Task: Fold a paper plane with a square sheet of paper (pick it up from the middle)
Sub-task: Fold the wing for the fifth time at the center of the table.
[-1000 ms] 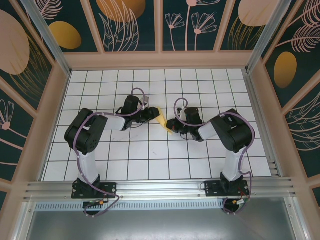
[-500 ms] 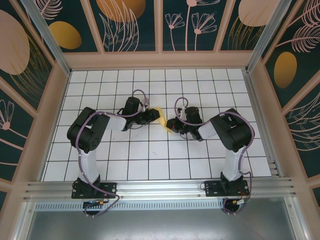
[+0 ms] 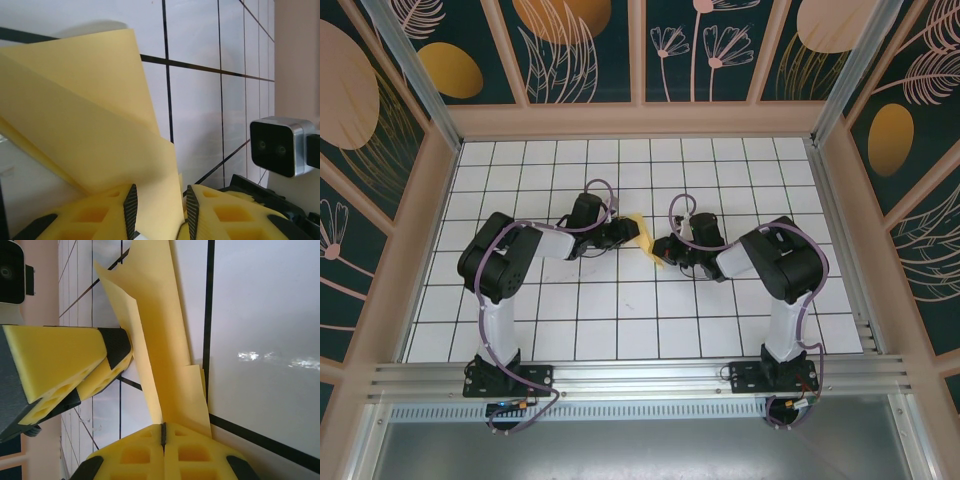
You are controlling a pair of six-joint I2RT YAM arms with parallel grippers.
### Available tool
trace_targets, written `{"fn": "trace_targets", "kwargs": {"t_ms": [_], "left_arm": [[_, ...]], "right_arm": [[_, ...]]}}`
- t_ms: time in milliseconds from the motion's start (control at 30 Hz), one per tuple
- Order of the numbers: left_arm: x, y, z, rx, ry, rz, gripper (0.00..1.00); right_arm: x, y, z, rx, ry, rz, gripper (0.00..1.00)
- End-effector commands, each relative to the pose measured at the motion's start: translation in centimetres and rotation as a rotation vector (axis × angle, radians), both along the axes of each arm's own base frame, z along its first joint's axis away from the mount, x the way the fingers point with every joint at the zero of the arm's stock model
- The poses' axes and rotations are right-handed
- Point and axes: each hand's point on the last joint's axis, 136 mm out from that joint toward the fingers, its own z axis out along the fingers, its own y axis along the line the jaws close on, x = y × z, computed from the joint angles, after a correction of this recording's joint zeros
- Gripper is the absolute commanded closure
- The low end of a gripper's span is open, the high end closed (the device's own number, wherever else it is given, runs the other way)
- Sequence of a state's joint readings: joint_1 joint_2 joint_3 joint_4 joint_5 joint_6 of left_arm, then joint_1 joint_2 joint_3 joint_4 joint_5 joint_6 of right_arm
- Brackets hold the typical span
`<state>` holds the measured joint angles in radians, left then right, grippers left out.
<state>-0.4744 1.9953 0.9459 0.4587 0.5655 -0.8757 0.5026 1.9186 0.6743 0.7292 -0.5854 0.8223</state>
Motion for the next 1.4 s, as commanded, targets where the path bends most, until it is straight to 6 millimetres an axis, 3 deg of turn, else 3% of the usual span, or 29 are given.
{"fn": "trace_targets", "kwargs": {"t_ms": [0,33,500,867,1167,1367], "left_arm": [[-0.1,0.1,-1.5,0.047,0.03,0.004,0.67],[0.7,-0.2,-0.7,0.039,0.009,0.008,0.67],[1.1,0.3,-1.9,0.111,0.058,0.027,0.68],[1.2,1.2,-3.7,0.204,0.119,0.048,0.67],[1.4,1.3,-3.9,0.225,0.137,0.057,0.68],[1.6,1.3,-4.1,0.237,0.15,0.058,0.68]], "right_arm": [[-0.1,-0.2,-1.4,-0.023,0.052,-0.005,1.0],[-0.1,-0.2,-1.4,-0.024,0.052,-0.003,1.0],[0.1,0.2,-0.8,-0.021,0.047,0.012,0.98],[0.2,0.4,1.4,-0.055,-0.024,0.075,0.83],[-0.9,0.4,1.3,-0.143,-0.093,0.171,0.8],[-0.5,0.6,1.0,-0.224,-0.164,0.217,0.8]]}}
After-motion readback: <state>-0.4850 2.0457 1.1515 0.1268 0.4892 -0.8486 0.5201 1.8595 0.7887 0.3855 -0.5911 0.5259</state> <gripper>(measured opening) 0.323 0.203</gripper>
